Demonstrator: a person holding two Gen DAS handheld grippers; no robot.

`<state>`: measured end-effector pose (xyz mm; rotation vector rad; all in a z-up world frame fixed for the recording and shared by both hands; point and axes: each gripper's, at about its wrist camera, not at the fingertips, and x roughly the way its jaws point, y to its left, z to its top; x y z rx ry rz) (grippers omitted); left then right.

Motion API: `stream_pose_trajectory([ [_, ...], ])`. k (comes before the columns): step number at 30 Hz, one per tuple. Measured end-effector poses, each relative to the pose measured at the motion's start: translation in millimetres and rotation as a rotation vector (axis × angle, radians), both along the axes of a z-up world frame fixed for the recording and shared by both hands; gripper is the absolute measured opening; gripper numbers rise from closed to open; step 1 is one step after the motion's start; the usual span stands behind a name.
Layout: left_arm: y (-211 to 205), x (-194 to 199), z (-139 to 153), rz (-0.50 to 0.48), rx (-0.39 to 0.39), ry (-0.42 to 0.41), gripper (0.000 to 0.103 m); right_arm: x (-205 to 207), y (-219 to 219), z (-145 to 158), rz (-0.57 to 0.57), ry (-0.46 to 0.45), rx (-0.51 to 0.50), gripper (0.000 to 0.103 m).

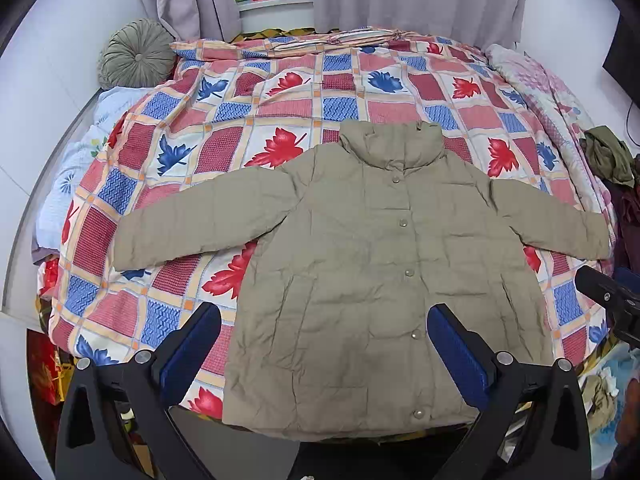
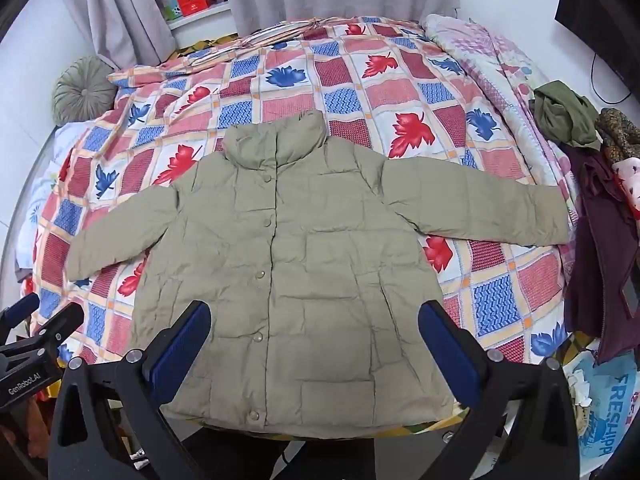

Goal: Fold large clothes

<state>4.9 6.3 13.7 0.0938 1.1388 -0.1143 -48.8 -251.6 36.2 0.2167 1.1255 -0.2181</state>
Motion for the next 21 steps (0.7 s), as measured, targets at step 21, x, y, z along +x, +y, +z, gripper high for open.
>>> stream_pose_trajectory([
  [21,1,-1,2,0.001,0.002,-0.004,0.103,0,1,5,0.001,-0.004,-0.016,0.103],
])
